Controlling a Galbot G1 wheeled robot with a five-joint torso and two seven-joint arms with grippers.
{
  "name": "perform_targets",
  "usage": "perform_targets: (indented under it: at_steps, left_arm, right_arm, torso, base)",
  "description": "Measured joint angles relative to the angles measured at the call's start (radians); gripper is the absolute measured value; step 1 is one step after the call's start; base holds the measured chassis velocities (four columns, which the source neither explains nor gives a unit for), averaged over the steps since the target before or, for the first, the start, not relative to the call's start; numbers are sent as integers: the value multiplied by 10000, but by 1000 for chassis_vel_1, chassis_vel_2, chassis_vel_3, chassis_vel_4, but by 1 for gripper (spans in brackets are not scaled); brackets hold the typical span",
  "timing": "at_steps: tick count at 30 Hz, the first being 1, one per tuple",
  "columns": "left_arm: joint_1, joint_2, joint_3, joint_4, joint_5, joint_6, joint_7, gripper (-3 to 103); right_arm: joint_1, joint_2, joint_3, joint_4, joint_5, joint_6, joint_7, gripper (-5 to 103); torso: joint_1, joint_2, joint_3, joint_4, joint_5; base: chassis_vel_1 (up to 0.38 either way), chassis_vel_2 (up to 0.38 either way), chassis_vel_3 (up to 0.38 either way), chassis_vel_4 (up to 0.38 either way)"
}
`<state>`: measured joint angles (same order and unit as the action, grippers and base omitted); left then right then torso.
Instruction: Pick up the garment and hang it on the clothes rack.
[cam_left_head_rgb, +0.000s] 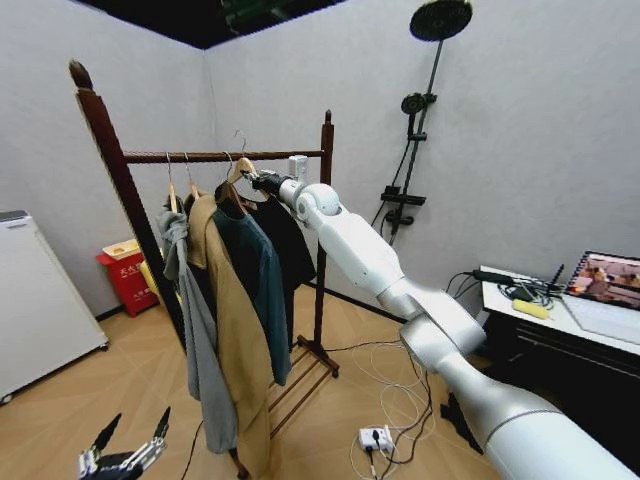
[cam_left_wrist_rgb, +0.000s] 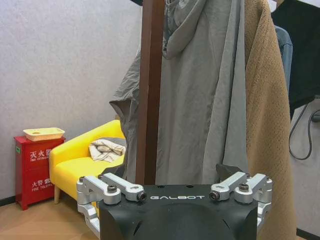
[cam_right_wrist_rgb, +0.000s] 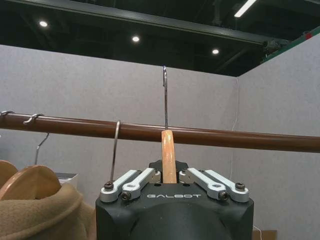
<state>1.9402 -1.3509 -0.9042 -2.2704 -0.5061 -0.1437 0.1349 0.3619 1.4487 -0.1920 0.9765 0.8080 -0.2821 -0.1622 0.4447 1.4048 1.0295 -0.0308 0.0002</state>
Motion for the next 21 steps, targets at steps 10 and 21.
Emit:
perform_targets:
  at_steps: [10,21]
  left_arm:
    - [0,0,0,0,0,-1,0,100]
    - [0,0,0,0,0,0,0,100]
  right_arm:
    - [-155,-292,71,104,121,-130,-158,10]
    - [2,-195,-102,-310,428,-118,-385,10]
  torso:
    - [-1,0,0,2,0]
    - [8,-2,2,3,-2]
  base:
    - [0,0,0,0]
    - [-35,31,33,-22]
